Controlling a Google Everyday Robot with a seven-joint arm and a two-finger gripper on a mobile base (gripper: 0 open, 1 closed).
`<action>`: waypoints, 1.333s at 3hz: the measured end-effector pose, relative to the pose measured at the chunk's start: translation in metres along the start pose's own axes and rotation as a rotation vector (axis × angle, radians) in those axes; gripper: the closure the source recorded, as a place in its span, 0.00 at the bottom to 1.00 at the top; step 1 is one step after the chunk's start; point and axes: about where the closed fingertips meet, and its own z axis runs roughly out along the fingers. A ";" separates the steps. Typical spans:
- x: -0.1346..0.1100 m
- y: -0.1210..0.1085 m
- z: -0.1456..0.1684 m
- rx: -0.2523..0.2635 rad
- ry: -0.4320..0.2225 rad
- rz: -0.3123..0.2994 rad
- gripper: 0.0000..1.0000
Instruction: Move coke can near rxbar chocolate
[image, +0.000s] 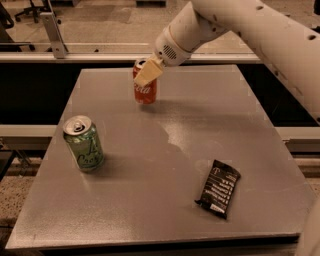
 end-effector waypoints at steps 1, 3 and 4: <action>0.010 0.020 -0.033 0.010 -0.022 -0.039 1.00; 0.053 0.075 -0.097 0.006 -0.021 -0.134 1.00; 0.073 0.098 -0.116 -0.023 -0.009 -0.155 1.00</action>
Offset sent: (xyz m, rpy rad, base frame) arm -0.1260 -0.0788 0.0364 -0.0420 -0.1233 0.0943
